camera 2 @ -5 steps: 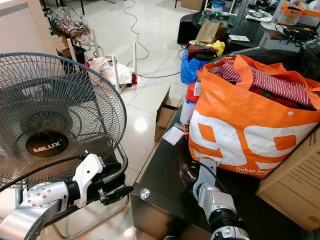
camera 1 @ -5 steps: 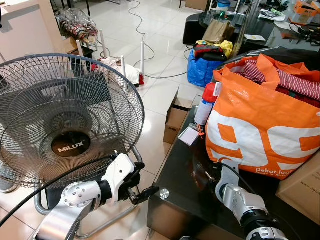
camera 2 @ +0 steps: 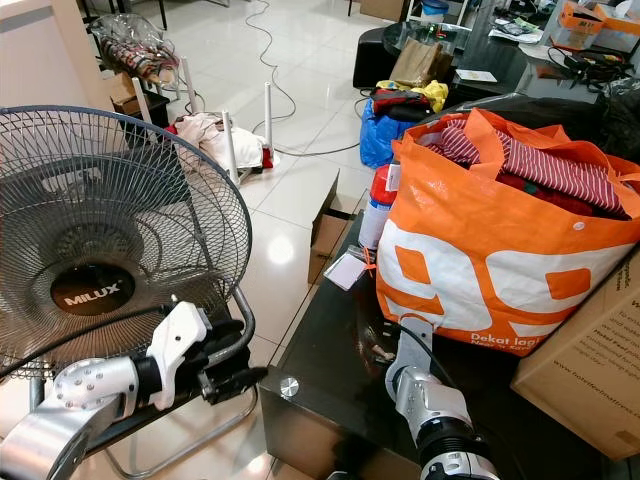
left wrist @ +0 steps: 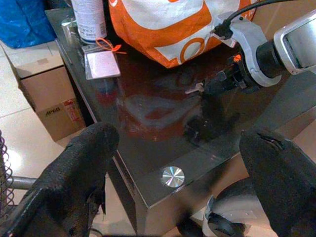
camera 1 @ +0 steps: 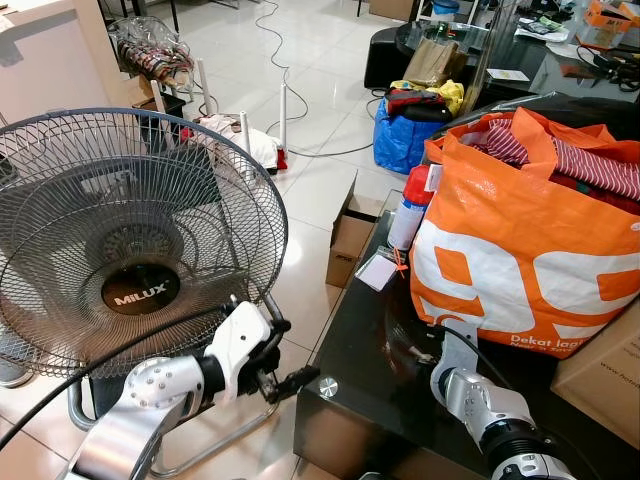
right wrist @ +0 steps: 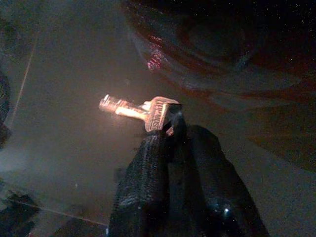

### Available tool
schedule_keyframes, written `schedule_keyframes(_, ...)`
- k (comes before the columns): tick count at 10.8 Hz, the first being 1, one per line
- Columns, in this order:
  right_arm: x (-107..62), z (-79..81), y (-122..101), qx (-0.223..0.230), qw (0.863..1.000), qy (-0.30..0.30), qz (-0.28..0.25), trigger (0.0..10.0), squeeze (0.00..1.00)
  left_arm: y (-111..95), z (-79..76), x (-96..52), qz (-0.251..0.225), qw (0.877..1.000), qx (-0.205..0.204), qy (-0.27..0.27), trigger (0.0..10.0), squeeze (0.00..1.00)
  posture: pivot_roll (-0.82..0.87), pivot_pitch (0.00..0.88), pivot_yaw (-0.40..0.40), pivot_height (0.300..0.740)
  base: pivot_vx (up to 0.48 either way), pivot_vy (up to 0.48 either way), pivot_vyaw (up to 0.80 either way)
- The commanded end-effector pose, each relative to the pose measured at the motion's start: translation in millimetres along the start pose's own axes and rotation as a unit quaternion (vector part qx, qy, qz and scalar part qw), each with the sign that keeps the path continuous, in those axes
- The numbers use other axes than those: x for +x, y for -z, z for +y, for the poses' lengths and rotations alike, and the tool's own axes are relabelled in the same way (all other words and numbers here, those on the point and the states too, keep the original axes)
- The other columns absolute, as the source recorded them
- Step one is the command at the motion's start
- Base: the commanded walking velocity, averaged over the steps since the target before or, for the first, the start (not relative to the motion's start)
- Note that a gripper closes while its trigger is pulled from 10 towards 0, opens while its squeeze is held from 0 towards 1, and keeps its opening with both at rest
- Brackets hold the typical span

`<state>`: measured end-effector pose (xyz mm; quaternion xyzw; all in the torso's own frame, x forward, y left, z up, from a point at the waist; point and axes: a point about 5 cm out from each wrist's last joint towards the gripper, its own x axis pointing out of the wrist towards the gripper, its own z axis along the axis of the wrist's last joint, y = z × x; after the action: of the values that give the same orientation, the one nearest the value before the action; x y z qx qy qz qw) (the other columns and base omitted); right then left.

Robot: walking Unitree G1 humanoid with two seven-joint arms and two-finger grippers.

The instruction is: Hang keys on a hook

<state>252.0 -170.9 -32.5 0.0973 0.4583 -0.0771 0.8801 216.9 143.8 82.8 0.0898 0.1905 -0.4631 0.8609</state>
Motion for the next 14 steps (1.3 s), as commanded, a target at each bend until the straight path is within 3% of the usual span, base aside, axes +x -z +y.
schedule_keyframes(1, 0.3, 4.1, -5.4, 0.003, 1.0, -0.006, -0.006, 0.0, 0.0, -1.1, -0.7, 1.0, 0.001, 1.0, 0.005, 0.007, 10.0, 0.0, -0.05, 0.0, -0.044, 0.74, 0.0, 0.0, 0.0)
schedule_keyframes(7, 0.5, 9.5, -7.8, -0.008, 1.0, -0.02, -0.015, 0.0, 0.0, -2.5, 2.8, 1.3, 0.005, 1.0, 0.008, 0.001, 10.0, 0.0, -0.05, 0.0, -0.039, 0.74, 0.0, 0.0, 0.0)
schedule_keyframes(9, -4.9, 7.8, -13.2, -0.047, 0.998, -0.035, -0.039, 0.0, 0.0, -3.7, 4.4, -0.8, -0.001, 1.0, 0.007, -0.013, 10.0, 0.0, -0.04, 0.0, -0.034, 0.74, 0.0, 0.0, 0.0)
schedule_keyframes(10, -8.1, 4.9, -13.7, -0.053, 0.997, -0.037, -0.049, 0.0, 0.0, -6.1, 6.0, -1.9, -0.012, 0.999, 0.01, -0.03, 10.0, 0.0, -0.03, 0.0, -0.032, 0.74, 0.0, 0.0, 0.0)
schedule_keyframes(11, -20.6, 1.1, -18.8, -0.041, 0.993, -0.064, -0.085, 0.0, 0.0, -10.1, 15.0, -3.5, -0.037, 0.994, -0.007, -0.103, 10.0, 0.0, -0.02, 0.0, -0.026, 0.74, 0.0, 0.0, 0.0)
schedule_keyframes(13, -37.0, 1.9, -25.0, -0.041, 0.986, -0.094, -0.129, 0.0, 0.0, -12.3, 20.6, -8.0, -0.059, 0.985, -0.024, -0.159, 10.0, 0.01, -0.02, 0.0, -0.015, 0.74, 0.0, 0.0, 0.0)
schedule_keyframes(14, -54.8, 5.8, -37.3, -0.048, 0.976, -0.109, -0.181, 0.0, 0.0, -14.7, 29.0, -12.9, -0.08, 0.971, -0.032, -0.221, 10.0, 0.12, -0.03, 0.0, -0.006, 0.74, 0.0, 0.0, 0.0)
